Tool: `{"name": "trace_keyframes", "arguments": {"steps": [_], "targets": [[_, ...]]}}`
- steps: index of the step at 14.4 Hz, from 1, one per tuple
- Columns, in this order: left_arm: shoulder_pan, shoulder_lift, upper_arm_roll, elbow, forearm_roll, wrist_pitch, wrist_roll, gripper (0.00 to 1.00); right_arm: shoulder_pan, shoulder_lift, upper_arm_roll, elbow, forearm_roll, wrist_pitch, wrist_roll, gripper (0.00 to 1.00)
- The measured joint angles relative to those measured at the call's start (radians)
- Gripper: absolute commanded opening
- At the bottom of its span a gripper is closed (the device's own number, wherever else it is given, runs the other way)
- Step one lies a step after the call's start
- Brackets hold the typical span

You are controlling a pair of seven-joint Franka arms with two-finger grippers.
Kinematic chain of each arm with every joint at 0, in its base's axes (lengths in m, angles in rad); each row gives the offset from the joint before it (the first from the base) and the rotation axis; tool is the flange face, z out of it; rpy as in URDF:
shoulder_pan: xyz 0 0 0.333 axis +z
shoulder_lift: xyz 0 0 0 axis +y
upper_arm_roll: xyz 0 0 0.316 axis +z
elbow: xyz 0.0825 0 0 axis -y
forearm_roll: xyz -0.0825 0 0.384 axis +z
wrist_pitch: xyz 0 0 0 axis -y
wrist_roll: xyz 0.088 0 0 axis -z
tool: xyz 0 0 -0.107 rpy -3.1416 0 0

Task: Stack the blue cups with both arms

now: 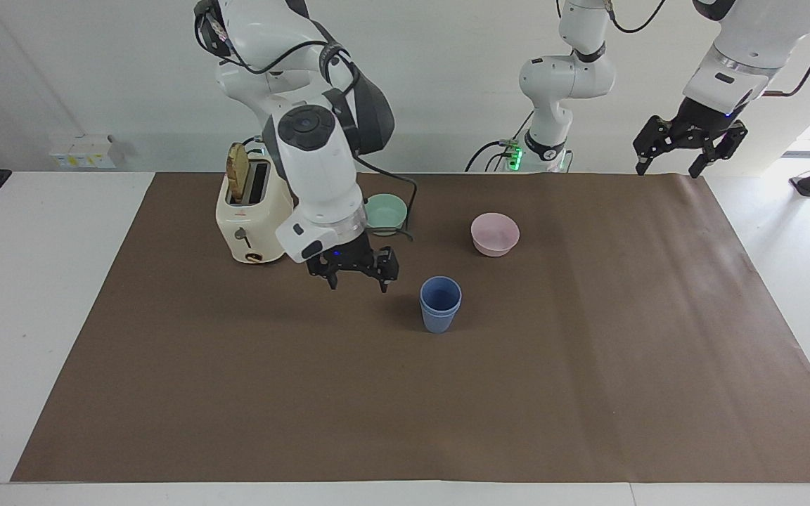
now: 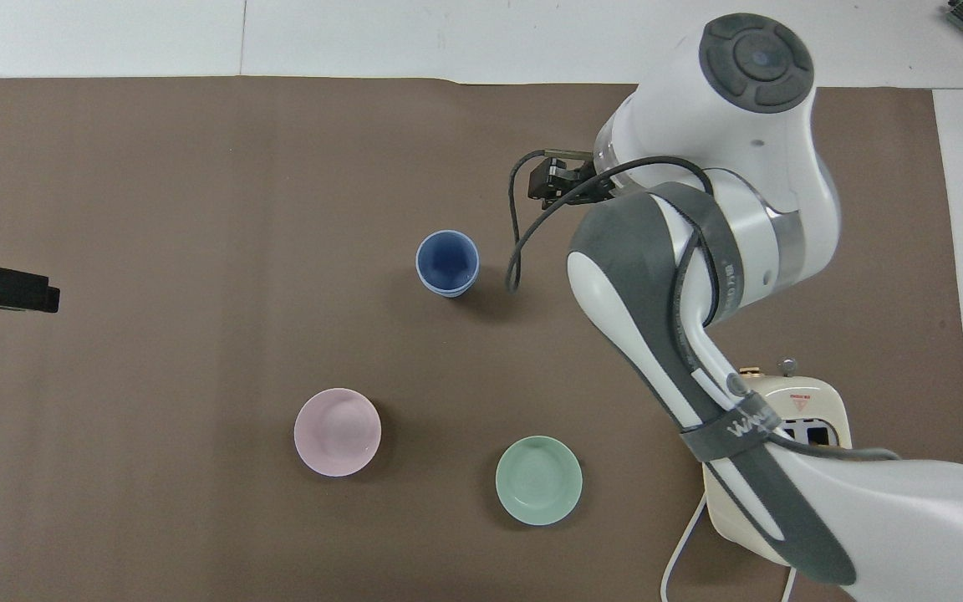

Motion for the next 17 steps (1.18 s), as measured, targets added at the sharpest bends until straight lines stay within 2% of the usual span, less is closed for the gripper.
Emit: {"name": "trace_keyframes", "arguments": {"steps": [4,10,17], "targets": [[0.0,0.0,0.0,0.0,0.0,0.0,0.0,1.0,-0.05,-0.058,-0.002,0.002,-0.062,-0.094,-0.139,1.0],[0.0,0.0,0.0,0.0,0.0,0.0,0.0,1.0,-0.198,-0.187,-0.003,0.002,-0.063,-0.247,-0.356,1.0],[0.0,0.0,0.0,0.0,0.0,0.0,0.0,1.0,-0.318,-0.24,-0.003,0.0,-0.017,-0.343,-0.401,1.0]]}}
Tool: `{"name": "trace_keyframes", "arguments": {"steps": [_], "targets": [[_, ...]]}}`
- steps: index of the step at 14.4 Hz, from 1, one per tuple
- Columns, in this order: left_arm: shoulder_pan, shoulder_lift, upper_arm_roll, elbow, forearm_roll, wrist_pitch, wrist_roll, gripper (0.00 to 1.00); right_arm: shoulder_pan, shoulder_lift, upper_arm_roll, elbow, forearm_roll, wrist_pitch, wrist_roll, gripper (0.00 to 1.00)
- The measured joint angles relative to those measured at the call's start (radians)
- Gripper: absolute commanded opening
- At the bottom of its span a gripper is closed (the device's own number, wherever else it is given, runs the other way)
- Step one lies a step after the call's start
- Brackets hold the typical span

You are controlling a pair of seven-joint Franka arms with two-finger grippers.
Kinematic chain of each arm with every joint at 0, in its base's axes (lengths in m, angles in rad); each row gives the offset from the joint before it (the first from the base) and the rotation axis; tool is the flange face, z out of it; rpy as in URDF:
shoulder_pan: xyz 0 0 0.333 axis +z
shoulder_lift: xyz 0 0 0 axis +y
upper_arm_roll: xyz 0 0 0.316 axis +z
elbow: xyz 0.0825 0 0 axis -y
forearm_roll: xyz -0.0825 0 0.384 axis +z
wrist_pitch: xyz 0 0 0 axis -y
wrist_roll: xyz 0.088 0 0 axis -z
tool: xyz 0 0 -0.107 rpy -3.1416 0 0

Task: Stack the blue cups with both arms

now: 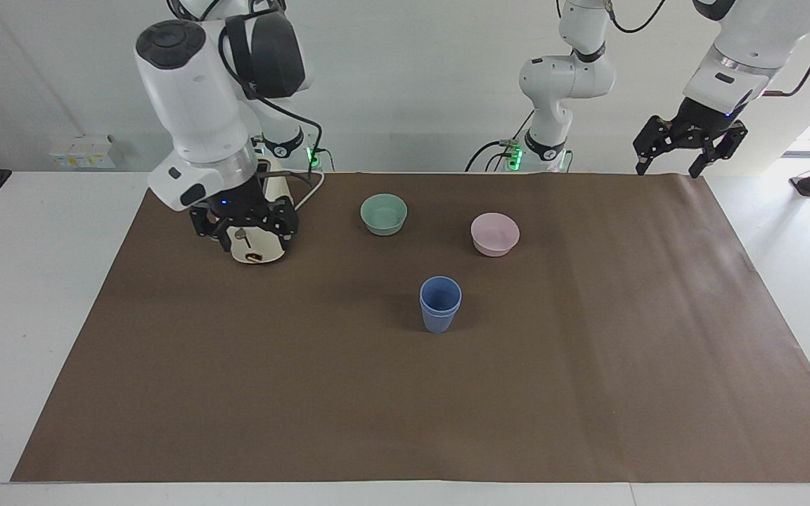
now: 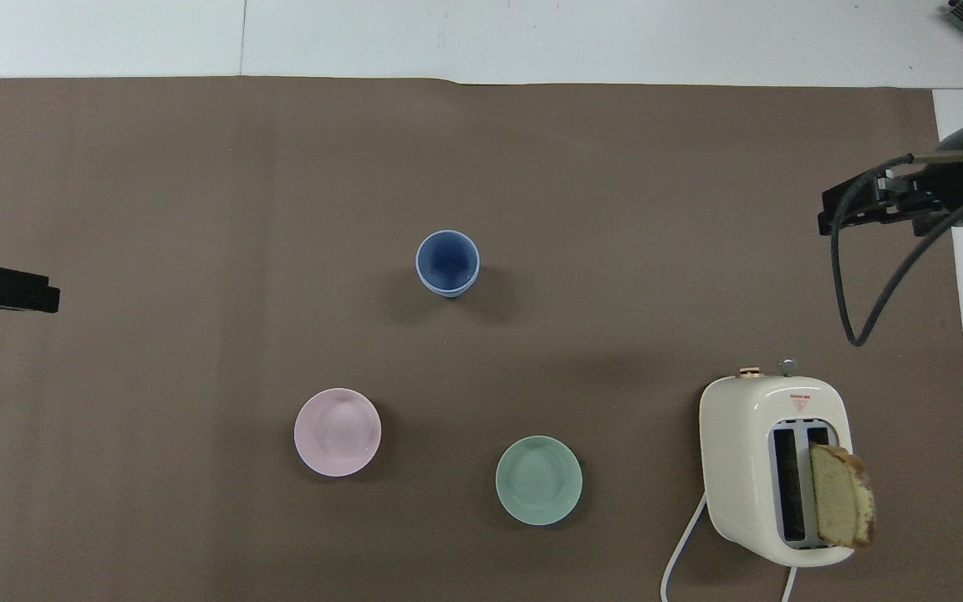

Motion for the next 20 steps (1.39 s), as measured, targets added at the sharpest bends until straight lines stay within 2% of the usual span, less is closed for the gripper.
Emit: {"name": "trace_keyframes", "arguments": {"steps": [6,20], "targets": [[0.0,0.0,0.0,0.0,0.0,0.0,0.0,1.0,-0.018,-0.021,0.0,-0.003,0.0,-0.036,0.0,1.0],[0.0,0.0,0.0,0.0,0.0,0.0,0.0,1.0,-0.019,-0.022,0.0,-0.003,0.0,-0.036,0.0,1.0]]}}
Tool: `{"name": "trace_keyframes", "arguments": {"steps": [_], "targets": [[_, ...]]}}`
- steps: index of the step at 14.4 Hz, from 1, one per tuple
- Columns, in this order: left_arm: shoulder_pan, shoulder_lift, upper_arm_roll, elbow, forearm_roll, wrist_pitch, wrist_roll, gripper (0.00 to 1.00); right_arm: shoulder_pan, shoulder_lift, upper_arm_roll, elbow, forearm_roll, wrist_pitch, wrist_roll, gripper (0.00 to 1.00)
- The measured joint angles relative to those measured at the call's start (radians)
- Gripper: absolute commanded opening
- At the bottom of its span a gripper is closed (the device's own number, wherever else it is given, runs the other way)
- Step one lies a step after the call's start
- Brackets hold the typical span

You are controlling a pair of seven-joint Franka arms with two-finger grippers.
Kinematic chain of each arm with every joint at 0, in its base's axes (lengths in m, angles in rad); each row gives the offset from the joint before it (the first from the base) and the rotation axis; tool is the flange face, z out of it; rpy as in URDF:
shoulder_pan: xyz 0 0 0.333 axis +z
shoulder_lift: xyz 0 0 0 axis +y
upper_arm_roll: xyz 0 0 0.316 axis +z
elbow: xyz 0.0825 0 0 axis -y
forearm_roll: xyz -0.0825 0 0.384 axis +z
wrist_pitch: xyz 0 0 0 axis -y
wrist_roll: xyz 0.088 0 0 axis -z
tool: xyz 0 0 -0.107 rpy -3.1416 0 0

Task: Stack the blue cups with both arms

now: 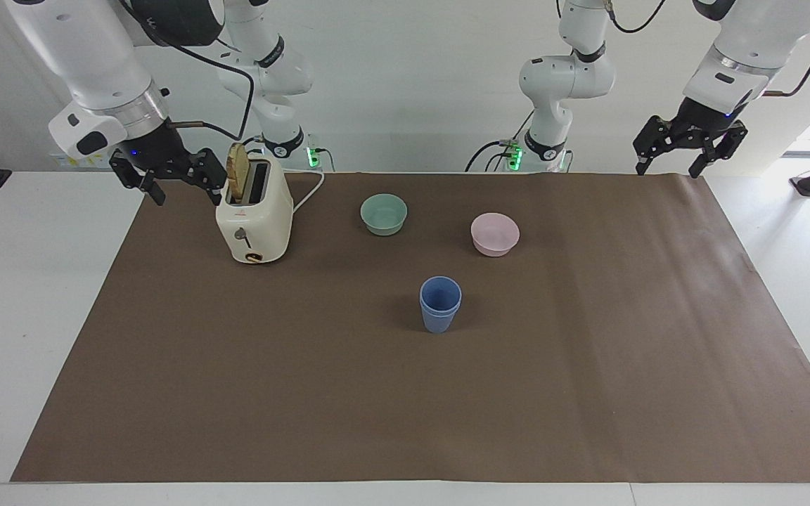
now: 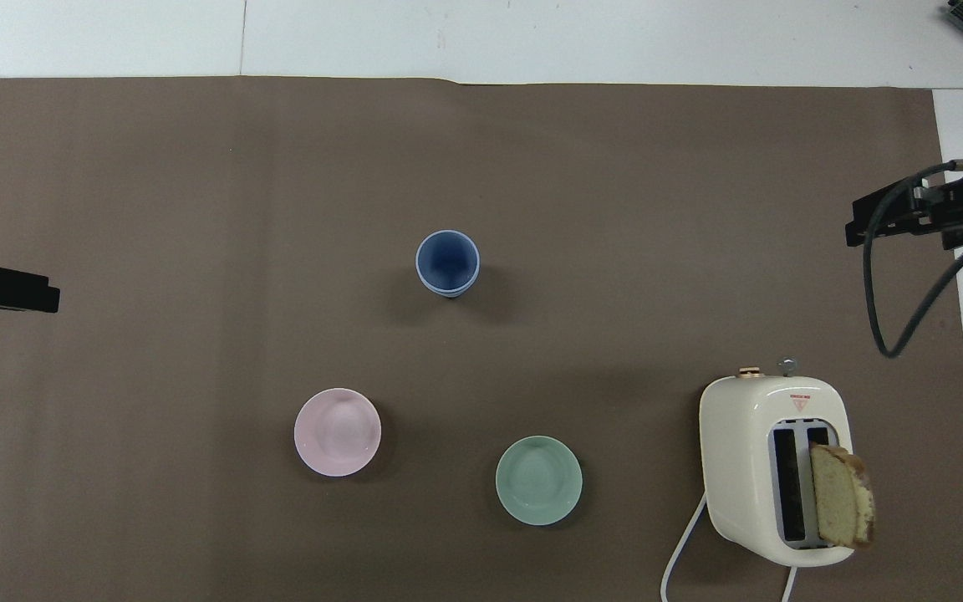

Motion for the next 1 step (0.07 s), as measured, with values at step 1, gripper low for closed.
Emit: {"name": "trace_keyframes", "arguments": {"steps": [1], "targets": [[0.0,0.0,0.0,0.0,0.0,0.0,0.0,1.0,0.0,0.0,0.0,0.0,0.0,0.0,0.0,1.0]]}}
